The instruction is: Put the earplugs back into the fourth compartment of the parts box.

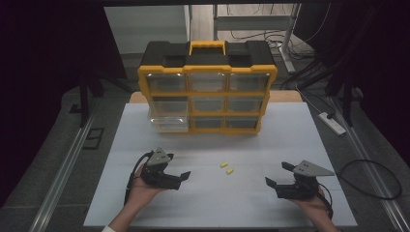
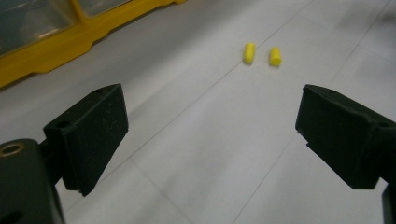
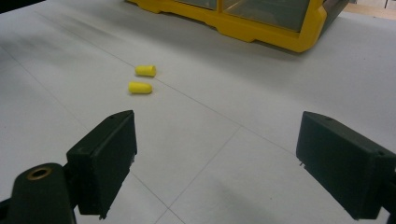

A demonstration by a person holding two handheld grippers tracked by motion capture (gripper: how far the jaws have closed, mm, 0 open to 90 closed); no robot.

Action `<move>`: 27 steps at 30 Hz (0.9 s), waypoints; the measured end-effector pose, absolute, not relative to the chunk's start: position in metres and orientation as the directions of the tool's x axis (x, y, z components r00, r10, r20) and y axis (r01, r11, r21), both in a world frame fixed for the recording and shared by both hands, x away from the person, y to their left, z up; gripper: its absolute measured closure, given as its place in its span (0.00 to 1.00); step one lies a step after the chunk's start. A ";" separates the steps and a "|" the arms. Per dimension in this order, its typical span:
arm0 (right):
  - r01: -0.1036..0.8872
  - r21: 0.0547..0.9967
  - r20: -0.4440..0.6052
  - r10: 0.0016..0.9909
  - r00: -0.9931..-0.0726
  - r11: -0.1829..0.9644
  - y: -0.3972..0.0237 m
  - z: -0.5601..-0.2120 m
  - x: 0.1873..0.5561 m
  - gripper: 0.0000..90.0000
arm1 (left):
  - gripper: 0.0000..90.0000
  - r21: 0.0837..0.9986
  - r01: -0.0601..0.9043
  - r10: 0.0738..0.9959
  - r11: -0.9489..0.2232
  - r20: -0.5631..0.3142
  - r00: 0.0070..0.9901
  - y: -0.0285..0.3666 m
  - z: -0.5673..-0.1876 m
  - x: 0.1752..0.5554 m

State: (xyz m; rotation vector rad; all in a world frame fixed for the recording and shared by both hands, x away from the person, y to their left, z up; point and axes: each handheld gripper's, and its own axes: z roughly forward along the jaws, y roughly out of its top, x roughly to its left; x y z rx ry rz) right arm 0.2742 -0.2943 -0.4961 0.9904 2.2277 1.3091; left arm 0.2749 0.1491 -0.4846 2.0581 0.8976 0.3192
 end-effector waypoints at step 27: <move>0.384 0.856 0.021 0.721 -0.693 0.345 -0.292 -0.498 0.275 0.16 | 0.14 0.756 0.443 0.594 -0.482 -0.090 0.799 0.087 -0.473 0.315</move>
